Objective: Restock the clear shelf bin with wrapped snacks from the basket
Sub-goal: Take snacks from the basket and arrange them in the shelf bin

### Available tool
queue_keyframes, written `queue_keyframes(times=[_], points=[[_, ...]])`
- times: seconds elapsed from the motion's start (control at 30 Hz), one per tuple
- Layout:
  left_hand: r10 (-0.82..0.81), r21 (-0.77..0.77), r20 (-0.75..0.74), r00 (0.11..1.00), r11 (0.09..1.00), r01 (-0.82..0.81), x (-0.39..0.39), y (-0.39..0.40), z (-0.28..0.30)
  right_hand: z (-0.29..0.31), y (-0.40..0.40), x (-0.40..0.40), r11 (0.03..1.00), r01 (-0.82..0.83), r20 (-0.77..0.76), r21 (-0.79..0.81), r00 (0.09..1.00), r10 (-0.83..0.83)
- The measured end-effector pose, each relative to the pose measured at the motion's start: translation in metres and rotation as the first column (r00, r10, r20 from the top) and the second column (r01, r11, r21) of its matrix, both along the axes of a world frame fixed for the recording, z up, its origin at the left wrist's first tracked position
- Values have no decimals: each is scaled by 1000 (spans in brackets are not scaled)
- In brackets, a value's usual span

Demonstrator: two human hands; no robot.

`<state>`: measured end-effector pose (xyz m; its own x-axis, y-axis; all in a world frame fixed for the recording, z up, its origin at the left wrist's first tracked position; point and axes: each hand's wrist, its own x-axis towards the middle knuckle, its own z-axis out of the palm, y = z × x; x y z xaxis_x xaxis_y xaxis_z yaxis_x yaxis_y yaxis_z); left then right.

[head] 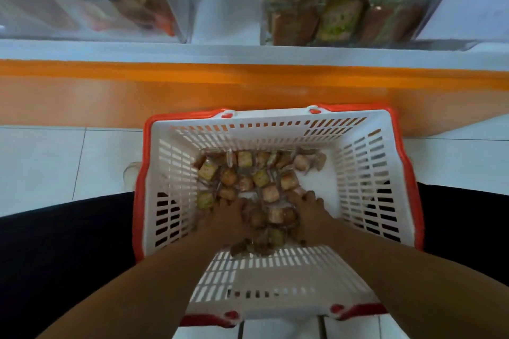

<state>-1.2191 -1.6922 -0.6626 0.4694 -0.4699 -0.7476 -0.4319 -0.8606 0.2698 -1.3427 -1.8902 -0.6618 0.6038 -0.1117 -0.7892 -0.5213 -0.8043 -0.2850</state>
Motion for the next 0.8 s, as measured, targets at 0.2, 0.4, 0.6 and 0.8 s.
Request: queue_keyframes(times=[0.2, 0.4, 0.6, 0.8], points=[[160, -203, -301, 940, 953, -227, 1, -6, -7, -9, 9, 9, 982, 148, 31, 114, 988, -153], [342, -301, -503, 794, 792, -532, -5, -23, -6, -11, 16, 12, 838, 446, 101, 313, 862, -497], [527, -103, -643, 555, 659, -745, -5, -38, -4, -7, 8, 17, 600, 624, -77, 500, 722, -687], [581, 133, -732, 355, 633, -763, 3, -37, 7, 1, -5, 27, 522, 716, -408, 464, 695, -592]])
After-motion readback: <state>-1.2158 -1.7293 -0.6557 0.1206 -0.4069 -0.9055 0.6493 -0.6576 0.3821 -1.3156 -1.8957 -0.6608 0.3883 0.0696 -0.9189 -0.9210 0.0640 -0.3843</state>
